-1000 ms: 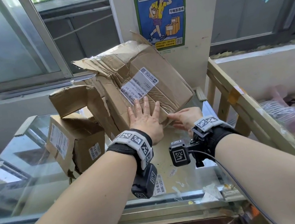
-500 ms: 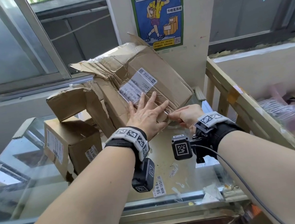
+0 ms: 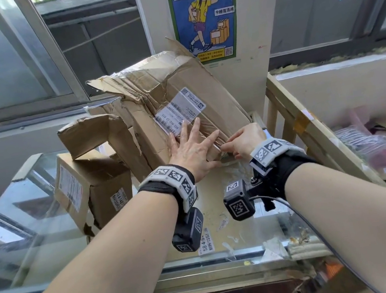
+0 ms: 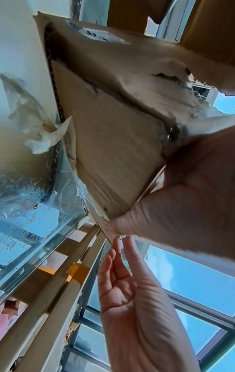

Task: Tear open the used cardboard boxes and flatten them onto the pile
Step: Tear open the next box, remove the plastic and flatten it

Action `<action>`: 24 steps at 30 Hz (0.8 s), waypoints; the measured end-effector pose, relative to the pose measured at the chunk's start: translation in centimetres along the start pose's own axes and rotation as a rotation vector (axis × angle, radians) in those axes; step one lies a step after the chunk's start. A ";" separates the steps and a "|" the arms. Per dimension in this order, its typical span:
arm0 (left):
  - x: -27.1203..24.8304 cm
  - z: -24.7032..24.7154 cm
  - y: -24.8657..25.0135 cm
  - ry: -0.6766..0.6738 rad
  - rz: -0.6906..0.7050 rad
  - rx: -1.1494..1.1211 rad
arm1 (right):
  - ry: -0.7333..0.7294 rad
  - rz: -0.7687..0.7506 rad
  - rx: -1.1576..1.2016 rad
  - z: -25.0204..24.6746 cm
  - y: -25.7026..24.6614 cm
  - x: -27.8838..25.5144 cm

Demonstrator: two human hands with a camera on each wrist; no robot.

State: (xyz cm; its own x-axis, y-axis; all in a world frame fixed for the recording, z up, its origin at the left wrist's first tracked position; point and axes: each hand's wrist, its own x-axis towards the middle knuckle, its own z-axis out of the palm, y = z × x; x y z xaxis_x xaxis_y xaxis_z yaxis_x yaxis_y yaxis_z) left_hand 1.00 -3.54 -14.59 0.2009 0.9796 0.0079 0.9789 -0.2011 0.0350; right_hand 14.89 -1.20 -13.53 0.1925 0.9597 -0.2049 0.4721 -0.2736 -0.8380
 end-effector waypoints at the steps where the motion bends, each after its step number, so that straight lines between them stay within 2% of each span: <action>1: 0.0 0.0 0.1 0.001 -0.009 -0.005 | 0.017 0.019 -0.018 0.2 0.0 0.2; 4: -0.3 0.1 0.5 0.005 -0.032 0.030 | 0.054 0.052 -0.041 0.8 -0.1 0.5; 10: -0.4 -0.9 -0.1 0.053 -0.027 0.310 | 0.060 0.060 -0.069 1.0 -0.5 0.3; 15: -0.7 -1.1 -1.2 0.032 0.012 0.272 | 0.004 0.037 -0.095 0.9 -0.3 0.3; 20: -0.4 -0.9 -1.5 -0.005 0.030 0.244 | -0.099 -0.115 -0.094 0.4 0.2 0.0; 24: -0.3 -0.2 -1.2 -0.018 0.050 0.268 | -0.171 -0.162 -0.136 -0.2 1.0 0.0</action>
State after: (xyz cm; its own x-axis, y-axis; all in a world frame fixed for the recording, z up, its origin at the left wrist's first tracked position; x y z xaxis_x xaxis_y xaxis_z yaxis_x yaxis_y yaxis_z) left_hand -0.29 -3.63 -14.42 0.2470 0.9689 -0.0149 0.9419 -0.2437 -0.2311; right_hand 15.53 -1.53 -14.30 -0.0380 0.9854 -0.1659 0.5984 -0.1105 -0.7935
